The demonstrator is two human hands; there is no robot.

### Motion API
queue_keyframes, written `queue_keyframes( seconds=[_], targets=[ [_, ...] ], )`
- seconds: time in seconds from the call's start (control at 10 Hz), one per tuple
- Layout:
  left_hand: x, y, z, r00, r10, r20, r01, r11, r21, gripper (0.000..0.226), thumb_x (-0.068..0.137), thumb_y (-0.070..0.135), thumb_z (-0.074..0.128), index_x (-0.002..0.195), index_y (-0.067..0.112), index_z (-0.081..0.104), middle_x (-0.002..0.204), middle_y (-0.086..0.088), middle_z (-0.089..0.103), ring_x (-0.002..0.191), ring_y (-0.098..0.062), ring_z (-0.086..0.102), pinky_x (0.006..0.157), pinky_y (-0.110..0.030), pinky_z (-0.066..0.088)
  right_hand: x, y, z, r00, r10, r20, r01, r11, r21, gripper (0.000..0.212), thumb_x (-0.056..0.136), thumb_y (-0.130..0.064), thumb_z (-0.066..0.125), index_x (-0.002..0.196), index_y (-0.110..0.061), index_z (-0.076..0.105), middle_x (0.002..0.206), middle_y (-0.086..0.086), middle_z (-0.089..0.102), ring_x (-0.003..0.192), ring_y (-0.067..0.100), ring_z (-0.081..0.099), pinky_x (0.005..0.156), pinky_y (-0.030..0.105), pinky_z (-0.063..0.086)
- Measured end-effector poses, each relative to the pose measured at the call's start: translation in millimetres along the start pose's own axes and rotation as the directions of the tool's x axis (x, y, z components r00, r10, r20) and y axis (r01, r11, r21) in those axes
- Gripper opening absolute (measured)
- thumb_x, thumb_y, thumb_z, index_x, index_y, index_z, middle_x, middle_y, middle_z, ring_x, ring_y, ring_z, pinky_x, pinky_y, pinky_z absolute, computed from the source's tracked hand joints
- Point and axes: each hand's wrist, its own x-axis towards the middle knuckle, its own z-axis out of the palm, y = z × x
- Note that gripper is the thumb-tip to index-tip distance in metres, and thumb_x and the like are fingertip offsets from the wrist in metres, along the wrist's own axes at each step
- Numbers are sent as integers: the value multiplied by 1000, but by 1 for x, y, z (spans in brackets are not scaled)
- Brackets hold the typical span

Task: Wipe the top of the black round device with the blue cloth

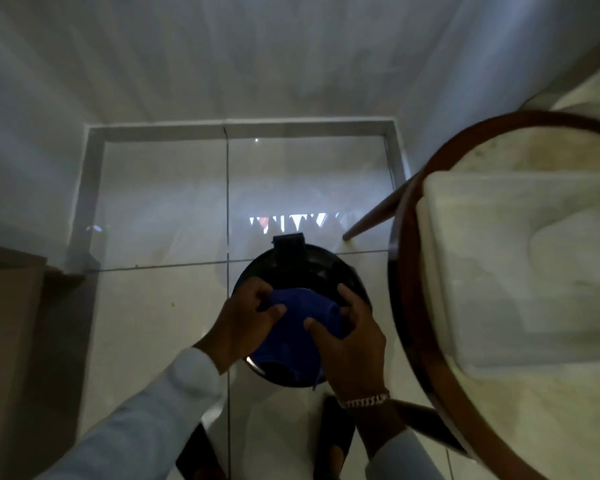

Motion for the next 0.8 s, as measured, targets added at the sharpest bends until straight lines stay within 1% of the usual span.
queue_keyframes(
  seconds=[0.1, 0.2, 0.3, 0.4, 0.5, 0.6, 0.7, 0.8],
  targets=[
    [-33, 72, -18, 989, 146, 33, -137, 969, -205, 16, 84, 10, 65, 87, 24, 58, 89, -8, 70, 84, -26, 65, 75, -38, 51, -15, -54, -57, 986, -113, -125, 135, 974, 184, 69, 71, -27, 82, 132, -21, 50, 90, -25, 63, 86, -5, 63, 70, 12, 52],
    [-62, 140, -3, 956, 240, 170, -153, 900, -408, 15, 80, 26, 62, 96, 26, 60, 96, -4, 72, 91, -25, 68, 76, -42, 54, -10, -85, -128, 950, -154, -272, 238, 920, 311, 67, 69, -25, 79, 130, -24, 50, 102, -19, 63, 92, -7, 62, 67, 7, 50],
    [-71, 194, 41, 933, 237, 270, -31, 801, -597, 24, 82, 21, 61, 105, 16, 57, 100, -13, 72, 91, -30, 69, 78, -43, 57, 15, -84, -191, 990, 4, -139, 71, 844, 531, 73, 67, -26, 80, 130, -38, 46, 122, -14, 58, 106, 10, 61, 79, 31, 58],
    [-65, 229, 90, 972, 158, 174, -29, 817, -576, 17, 86, 10, 60, 102, 10, 54, 101, -17, 69, 95, -32, 67, 81, -43, 56, 46, -62, -226, 972, 234, -14, -173, 756, 632, 70, 66, -24, 76, 128, -35, 46, 128, 7, 54, 106, 30, 60, 85, 50, 56],
    [-57, 237, 124, 997, 46, -60, -66, 919, -389, 18, 81, 9, 65, 97, 13, 57, 94, -10, 68, 87, -26, 66, 75, -39, 57, 73, -37, -230, 943, 269, -195, -172, 897, 406, 66, 74, -25, 77, 128, -37, 41, 124, 4, 52, 103, 23, 57, 86, 49, 55],
    [-62, 231, 132, 987, 53, -154, -100, 945, -310, 21, 79, 5, 62, 92, 22, 58, 84, 5, 64, 78, -9, 61, 63, -21, 49, 85, -14, -218, 952, 142, -271, -123, 989, 86, 59, 81, -26, 71, 132, -25, 42, 124, 10, 57, 96, 15, 50, 82, 33, 46],
    [-64, 226, 120, 971, 126, -201, -171, 959, -225, 26, 82, 8, 59, 83, 33, 51, 80, 16, 56, 75, 1, 54, 63, -13, 41, 93, -7, -212, 972, 96, -214, -122, 986, -111, 57, 83, -24, 69, 133, -17, 43, 125, 16, 59, 102, 25, 56, 86, 33, 45],
    [-79, 229, 86, 948, 188, -256, -252, 935, -249, 21, 85, 11, 59, 92, 31, 55, 89, 16, 62, 84, -3, 60, 64, -3, 43, 83, -19, -215, 968, 31, -248, -93, 965, -245, 56, 86, -26, 64, 136, -16, 42, 134, 12, 54, 119, 27, 53, 100, 36, 42]
  ],
)
